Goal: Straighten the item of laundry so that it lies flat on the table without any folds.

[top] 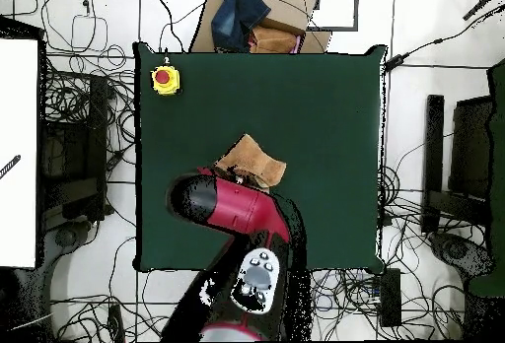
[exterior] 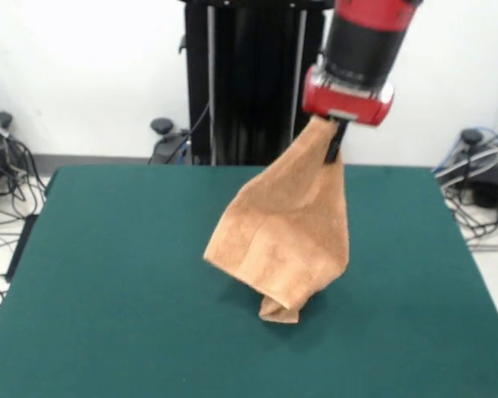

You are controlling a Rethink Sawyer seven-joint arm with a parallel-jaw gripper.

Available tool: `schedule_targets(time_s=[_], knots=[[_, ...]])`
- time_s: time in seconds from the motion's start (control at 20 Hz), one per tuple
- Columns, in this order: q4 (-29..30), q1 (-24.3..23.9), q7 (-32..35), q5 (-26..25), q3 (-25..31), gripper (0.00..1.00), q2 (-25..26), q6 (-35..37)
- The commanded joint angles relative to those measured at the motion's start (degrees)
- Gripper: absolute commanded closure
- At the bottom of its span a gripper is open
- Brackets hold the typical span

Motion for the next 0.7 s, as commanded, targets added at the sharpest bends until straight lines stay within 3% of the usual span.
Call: schedule_targets(time_s=[0.05,0.25,0.55,0.7], knots=[[6.4,3.59,11.75,-1.38,-1.49,1.0,-9.65,12.93],[7.45,4.22,12.41,-0.78,-1.97,1.0,-12.34,14.73],[7.51,6.01,14.78,0.52,-2.08,1.0,-12.24,14.43],[4.39,10.73,18.57,-1.15,-6.69,1.0,-14.53,22.28]])
